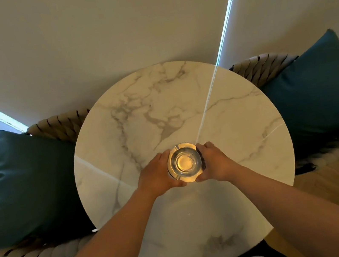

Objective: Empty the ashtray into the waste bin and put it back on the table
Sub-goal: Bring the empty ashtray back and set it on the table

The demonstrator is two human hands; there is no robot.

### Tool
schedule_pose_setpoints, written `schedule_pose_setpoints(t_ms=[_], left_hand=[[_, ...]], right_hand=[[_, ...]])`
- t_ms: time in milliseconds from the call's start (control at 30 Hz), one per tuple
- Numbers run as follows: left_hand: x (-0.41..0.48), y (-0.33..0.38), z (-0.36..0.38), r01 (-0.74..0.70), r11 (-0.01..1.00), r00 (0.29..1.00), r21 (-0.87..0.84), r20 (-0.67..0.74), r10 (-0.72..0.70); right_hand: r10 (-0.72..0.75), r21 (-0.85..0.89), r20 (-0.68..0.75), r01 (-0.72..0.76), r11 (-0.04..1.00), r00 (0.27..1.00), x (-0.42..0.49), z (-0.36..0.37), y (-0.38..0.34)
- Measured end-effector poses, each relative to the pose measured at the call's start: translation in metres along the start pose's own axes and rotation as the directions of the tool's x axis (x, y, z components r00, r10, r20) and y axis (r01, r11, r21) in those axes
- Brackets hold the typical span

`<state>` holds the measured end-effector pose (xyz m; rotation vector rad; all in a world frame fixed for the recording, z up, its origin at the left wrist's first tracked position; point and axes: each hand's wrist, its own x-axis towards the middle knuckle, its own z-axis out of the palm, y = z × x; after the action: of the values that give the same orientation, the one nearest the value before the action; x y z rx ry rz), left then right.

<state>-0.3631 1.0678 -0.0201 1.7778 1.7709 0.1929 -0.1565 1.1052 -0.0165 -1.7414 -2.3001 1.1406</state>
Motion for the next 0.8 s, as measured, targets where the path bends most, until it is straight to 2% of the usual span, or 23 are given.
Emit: schedule_pose_setpoints(t_ms=[267, 467, 800], left_hand=[[0.053, -0.009, 0.021, 0.081, 0.997, 0.996, 0.010, 0.020, -0.081], [0.078, -0.018, 0.036, 0.086, 0.993, 0.996, 0.085, -0.025, -0.084], [0.086, -0.022, 0.040, 0.150, 0.985, 0.986, 0.082, -0.089, -0.142]], right_hand=[[-0.005, -0.009, 0.064, 0.005, 1.000, 0.998, 0.061, 0.005, 0.026], [-0.009, -0.019, 0.092, 0.010, 1.000, 0.996, 0.084, 0.005, 0.035], [-0.042, -0.106, 0.103, 0.053, 0.993, 0.994, 0.099, -0.002, 0.043]])
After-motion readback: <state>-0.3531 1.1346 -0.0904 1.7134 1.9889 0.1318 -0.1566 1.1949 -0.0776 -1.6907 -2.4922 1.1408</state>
